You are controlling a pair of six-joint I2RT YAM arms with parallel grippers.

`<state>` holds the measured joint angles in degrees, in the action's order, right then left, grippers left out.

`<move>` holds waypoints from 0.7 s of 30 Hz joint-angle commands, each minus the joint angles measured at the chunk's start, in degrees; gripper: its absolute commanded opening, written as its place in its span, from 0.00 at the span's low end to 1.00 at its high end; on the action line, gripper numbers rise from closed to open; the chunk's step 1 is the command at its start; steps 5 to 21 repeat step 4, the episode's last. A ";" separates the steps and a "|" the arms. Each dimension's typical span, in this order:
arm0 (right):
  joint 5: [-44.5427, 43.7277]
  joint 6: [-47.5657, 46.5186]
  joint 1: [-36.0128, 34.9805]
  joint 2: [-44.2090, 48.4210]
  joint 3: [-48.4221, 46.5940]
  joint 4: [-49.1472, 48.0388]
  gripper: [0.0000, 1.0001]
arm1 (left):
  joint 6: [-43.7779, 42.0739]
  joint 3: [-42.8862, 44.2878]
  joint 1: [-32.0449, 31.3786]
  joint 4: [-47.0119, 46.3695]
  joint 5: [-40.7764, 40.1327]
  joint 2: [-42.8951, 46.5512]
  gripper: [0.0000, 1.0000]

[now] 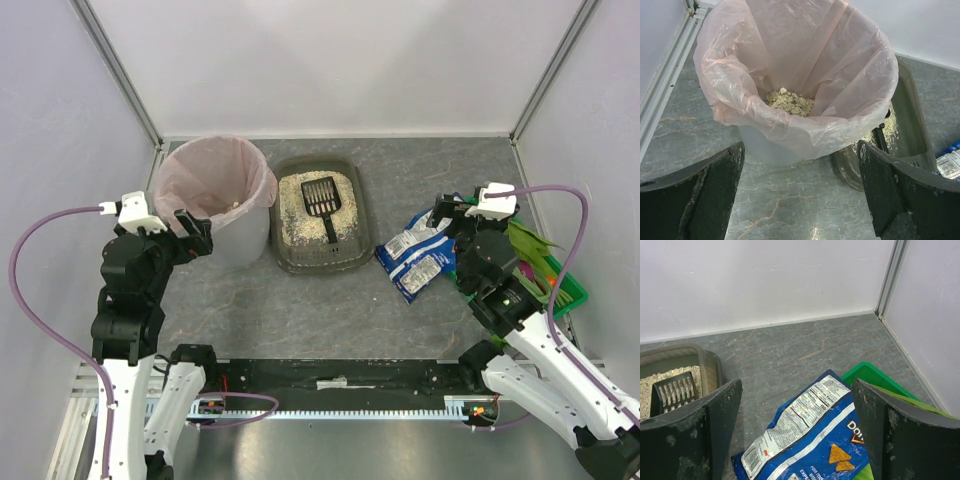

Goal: Clean the litter box

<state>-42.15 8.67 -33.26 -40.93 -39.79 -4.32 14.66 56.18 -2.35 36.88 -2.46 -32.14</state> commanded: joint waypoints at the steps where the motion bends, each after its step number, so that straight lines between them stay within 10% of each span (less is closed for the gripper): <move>1: -1.27 -1.02 -0.14 0.41 0.33 -2.45 0.98 | 1.16 0.86 0.15 -0.32 0.61 -0.20 0.99; 21: -1.09 -1.28 -0.23 0.24 0.33 -2.45 0.98 | 1.16 0.77 0.15 -0.15 0.17 -0.20 0.99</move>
